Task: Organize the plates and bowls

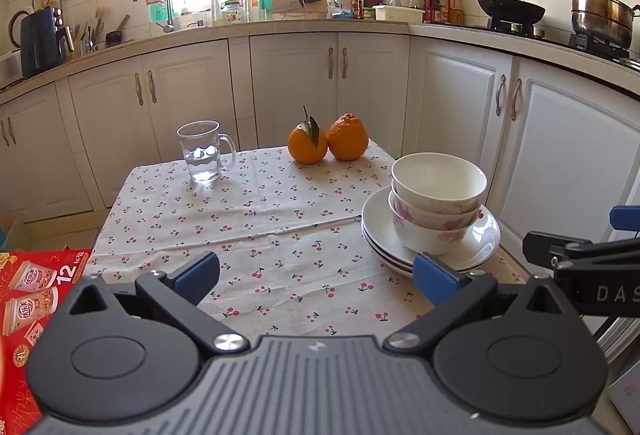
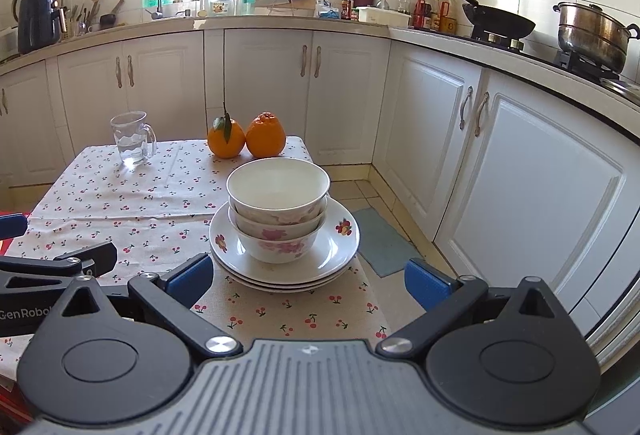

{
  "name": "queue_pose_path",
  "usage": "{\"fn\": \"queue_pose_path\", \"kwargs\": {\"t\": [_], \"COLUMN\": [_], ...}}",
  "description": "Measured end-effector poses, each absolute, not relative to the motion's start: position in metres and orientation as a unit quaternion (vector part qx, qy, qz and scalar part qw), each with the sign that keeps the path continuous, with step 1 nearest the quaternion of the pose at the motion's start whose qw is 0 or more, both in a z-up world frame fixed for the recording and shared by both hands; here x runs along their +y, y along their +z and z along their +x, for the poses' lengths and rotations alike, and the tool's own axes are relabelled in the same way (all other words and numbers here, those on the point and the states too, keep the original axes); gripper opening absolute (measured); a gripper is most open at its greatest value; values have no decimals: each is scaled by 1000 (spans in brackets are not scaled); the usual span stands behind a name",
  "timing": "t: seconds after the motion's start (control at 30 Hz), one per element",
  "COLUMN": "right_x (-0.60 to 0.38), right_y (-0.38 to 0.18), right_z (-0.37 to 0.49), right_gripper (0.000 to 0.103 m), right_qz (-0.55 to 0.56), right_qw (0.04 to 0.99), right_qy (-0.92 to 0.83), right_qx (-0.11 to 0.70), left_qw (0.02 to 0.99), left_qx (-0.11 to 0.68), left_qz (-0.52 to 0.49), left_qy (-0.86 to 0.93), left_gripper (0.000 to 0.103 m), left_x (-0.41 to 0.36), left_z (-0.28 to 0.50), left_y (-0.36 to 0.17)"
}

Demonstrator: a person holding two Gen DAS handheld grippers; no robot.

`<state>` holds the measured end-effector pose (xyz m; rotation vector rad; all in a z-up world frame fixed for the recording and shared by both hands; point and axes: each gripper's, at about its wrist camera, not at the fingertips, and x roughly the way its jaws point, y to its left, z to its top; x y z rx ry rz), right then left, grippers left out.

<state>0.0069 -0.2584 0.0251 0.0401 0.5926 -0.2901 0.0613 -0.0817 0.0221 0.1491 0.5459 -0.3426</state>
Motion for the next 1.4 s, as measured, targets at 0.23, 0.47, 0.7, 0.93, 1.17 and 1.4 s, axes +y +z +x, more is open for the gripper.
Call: {"fn": "queue_pose_path", "kwargs": {"t": [0.23, 0.47, 0.7, 0.93, 1.17, 1.4], "right_x": [-258, -257, -257, -257, -258, -258], "right_y": [25, 25, 25, 25, 25, 25], "right_z": [7, 8, 8, 7, 7, 7], "right_gripper": [103, 103, 103, 103, 103, 103], "right_qz": [19, 18, 17, 16, 16, 15], "right_qw": [946, 946, 946, 946, 946, 946], "right_qy": [-142, -142, -142, -143, -143, -144], "right_qx": [292, 291, 290, 290, 290, 290], "left_qw": [946, 946, 946, 946, 946, 945], "left_qx": [269, 267, 267, 269, 270, 272], "left_qz": [73, 74, 75, 75, 75, 74], "left_qy": [-167, -167, -166, -165, -165, -165], "left_gripper": [102, 102, 102, 102, 102, 102], "left_x": [-83, -83, -83, -83, -83, -84], "left_z": [62, 61, 61, 62, 62, 63], "left_y": [22, 22, 23, 23, 23, 22]}}
